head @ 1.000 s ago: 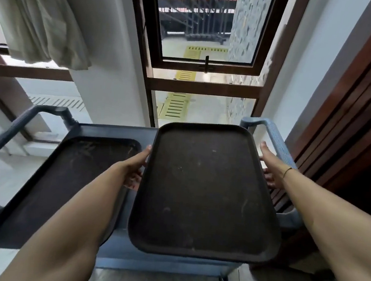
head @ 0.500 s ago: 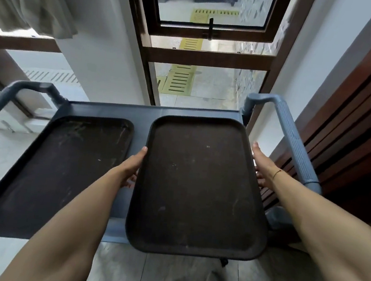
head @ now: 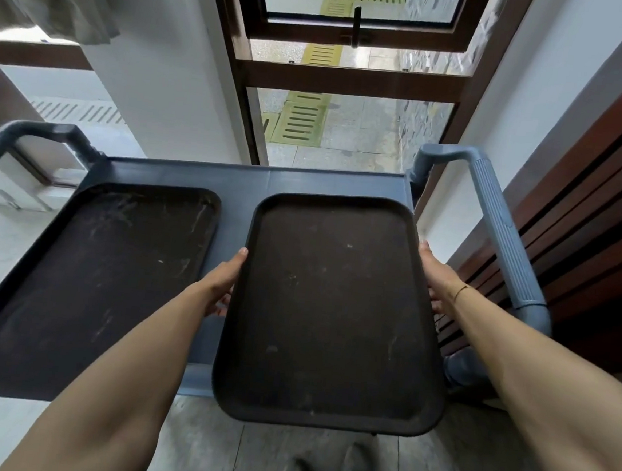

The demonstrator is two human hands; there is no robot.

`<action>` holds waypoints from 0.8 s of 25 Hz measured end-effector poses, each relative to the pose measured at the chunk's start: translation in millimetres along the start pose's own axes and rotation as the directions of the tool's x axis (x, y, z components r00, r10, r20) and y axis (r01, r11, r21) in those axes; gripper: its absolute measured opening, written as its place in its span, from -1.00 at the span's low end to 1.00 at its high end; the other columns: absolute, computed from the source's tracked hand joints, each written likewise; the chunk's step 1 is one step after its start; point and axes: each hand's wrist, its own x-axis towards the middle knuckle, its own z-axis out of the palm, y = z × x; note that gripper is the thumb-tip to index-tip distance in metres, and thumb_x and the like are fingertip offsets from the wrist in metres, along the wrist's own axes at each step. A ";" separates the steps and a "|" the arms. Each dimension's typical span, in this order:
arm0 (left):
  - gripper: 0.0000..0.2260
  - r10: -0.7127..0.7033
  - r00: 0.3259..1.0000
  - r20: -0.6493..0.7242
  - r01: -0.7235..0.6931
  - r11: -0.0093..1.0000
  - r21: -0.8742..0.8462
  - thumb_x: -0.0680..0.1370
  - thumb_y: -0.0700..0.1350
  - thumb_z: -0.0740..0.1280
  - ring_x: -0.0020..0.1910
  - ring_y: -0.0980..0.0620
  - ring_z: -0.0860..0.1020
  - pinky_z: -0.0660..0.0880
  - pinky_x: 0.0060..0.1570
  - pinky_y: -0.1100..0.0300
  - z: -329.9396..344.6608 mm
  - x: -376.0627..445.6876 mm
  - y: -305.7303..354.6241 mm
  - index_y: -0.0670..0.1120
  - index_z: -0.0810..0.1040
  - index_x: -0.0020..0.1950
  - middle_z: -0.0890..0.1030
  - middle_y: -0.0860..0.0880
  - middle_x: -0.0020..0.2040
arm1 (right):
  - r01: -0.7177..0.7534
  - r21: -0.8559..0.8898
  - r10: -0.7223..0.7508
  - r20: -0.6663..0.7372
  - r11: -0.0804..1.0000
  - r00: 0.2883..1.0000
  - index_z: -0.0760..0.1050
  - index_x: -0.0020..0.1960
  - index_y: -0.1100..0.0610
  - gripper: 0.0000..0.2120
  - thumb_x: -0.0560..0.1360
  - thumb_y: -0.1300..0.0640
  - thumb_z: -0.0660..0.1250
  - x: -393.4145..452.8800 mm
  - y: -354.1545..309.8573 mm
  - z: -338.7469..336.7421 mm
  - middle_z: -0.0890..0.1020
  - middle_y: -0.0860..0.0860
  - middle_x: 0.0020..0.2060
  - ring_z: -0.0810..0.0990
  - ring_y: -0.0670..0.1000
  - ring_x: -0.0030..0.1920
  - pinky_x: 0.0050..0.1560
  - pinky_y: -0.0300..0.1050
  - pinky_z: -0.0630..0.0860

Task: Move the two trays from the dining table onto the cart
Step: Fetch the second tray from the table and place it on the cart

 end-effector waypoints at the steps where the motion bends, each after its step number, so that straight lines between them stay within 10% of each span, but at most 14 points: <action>1: -0.40 -0.001 1.000 0.002 0.001 1.000 -0.003 0.57 0.40 -0.01 -0.36 0.01 0.37 0.31 -0.37 0.20 -0.2 0.9 -0.8 -0.10 0.39 0.21 0.42 -0.09 -0.23 | -0.001 -0.018 0.000 -0.038 1.000 0.999 0.43 0.39 0.21 -0.05 0.40 -0.55 0.02 0.7 -0.2 0.4 0.49 0.10 0.33 0.62 0.14 0.09 0.07 0.12 0.60; 3: -0.40 0.002 1.000 -0.005 -0.002 1.000 -0.003 0.57 0.40 -0.01 -0.36 0.01 0.38 0.33 -0.35 0.19 -1.1 3.5 -1.0 -0.11 0.42 0.16 0.42 -0.10 -0.24 | 0.002 -0.042 -0.004 -0.063 0.999 0.998 0.34 0.44 0.20 -0.06 0.41 -0.53 0.05 1.1 0.0 -0.7 0.36 0.10 0.43 0.65 0.13 0.01 -0.12 0.07 0.64; 6: -0.39 0.006 1.000 -0.002 -0.006 1.000 0.001 0.58 0.39 -0.02 -0.40 0.02 0.37 0.34 -0.38 0.21 -2.7 6.2 -1.2 -0.11 0.46 0.18 0.41 -0.09 -0.28 | 0.006 -0.065 -0.009 -0.035 0.998 0.999 0.49 0.31 0.18 -0.18 0.47 -0.48 0.02 5.0 0.5 -0.6 0.64 0.14 0.02 0.62 0.08 -0.18 -0.18 0.00 0.61; 11: -0.39 0.013 1.000 -0.006 -0.013 0.999 0.033 0.60 0.37 -0.03 -0.36 0.02 0.37 0.35 -0.36 0.18 -3.8 9.7 -3.2 -0.09 0.43 0.30 0.40 -0.09 -0.25 | 0.051 -0.370 -0.120 -0.164 0.928 0.979 0.40 0.42 0.27 -0.28 0.61 -0.28 -0.09 11.5 -2.7 10.5 0.45 0.24 0.38 0.33 0.24 0.43 0.41 0.14 0.33; 20: -0.38 0.026 0.999 0.023 -0.027 1.000 0.008 0.58 0.37 0.02 -0.10 -0.10 0.52 0.46 -0.24 0.10 -11.2 4.0 -13.0 -0.09 0.48 0.30 0.55 -0.17 0.05 | 0.025 -0.578 -0.178 -0.210 0.816 0.961 0.29 0.50 0.14 -0.34 0.61 -0.28 -0.06 -9.5 13.9 27.8 0.20 0.22 0.50 0.11 0.32 0.48 0.37 0.18 0.22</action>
